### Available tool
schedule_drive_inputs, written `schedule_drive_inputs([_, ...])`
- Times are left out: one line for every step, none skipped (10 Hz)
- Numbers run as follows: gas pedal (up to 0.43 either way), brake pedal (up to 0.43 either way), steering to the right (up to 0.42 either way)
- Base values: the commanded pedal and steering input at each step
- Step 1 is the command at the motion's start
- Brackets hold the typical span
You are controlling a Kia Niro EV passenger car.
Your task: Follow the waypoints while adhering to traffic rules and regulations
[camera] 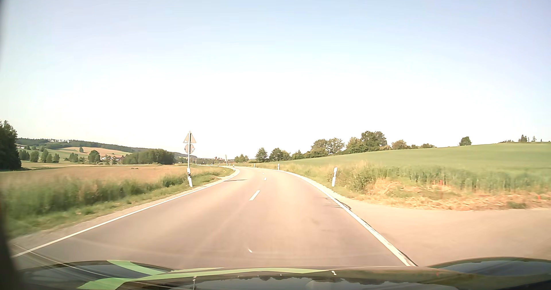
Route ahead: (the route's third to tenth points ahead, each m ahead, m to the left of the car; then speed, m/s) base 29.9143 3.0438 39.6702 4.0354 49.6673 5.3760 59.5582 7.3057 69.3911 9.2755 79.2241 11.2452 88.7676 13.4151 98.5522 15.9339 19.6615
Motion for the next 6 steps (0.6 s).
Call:
schedule_drive_inputs([0.197, 0.000, -0.024])
schedule_drive_inputs([0.209, 0.000, -0.024])
schedule_drive_inputs([0.209, 0.000, -0.023])
schedule_drive_inputs([0.209, 0.000, -0.020])
schedule_drive_inputs([0.197, 0.000, -0.016])
schedule_drive_inputs([0.189, 0.000, -0.015])
